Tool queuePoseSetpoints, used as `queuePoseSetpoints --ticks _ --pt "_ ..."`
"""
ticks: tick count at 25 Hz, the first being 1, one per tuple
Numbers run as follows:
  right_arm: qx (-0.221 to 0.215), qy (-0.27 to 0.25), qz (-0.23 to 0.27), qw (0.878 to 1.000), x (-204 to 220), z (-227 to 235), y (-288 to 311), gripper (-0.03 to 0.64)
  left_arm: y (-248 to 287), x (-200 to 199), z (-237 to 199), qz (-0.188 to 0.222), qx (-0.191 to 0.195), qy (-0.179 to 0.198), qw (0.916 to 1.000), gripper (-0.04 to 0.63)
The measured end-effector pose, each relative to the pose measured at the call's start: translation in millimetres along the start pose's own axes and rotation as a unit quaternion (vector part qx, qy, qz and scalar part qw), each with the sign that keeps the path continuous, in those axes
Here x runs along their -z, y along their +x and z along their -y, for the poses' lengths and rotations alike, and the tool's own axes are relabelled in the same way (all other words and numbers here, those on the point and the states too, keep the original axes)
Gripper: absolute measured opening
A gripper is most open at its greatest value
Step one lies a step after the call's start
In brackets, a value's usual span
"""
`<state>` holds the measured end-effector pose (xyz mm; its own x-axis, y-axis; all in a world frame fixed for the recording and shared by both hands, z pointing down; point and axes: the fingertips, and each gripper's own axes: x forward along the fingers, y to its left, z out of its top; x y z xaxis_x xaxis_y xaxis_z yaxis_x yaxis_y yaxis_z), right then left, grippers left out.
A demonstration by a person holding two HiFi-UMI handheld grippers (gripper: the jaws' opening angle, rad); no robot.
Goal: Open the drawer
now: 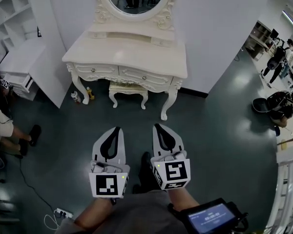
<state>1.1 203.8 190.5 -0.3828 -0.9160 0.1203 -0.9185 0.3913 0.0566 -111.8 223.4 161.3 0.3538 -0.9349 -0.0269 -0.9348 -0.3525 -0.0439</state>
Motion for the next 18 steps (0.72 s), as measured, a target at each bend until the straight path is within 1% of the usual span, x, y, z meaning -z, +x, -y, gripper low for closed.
queuePoseSetpoints --ticks 5,9,12,15,18 --pt "0.004 0.013 -0.008 1.0 14 19 32 0.014 32 17 -7 -0.02 0.002 0.006 0.9998 0.011" --pt "0.004 0.022 -0.024 0.999 22 51 81 0.014 86 27 -18 -0.033 -0.001 0.001 0.9994 0.011" --pt "0.004 0.028 -0.036 0.999 29 65 103 0.014 111 36 -25 -0.041 -0.006 0.006 0.9991 0.011" --pt "0.005 0.032 -0.046 0.998 35 84 130 0.014 145 44 -27 -0.052 0.0 0.006 0.9986 0.011" --pt "0.001 0.033 -0.049 0.998 38 107 165 0.014 189 50 -31 -0.051 0.003 0.006 0.9987 0.011"
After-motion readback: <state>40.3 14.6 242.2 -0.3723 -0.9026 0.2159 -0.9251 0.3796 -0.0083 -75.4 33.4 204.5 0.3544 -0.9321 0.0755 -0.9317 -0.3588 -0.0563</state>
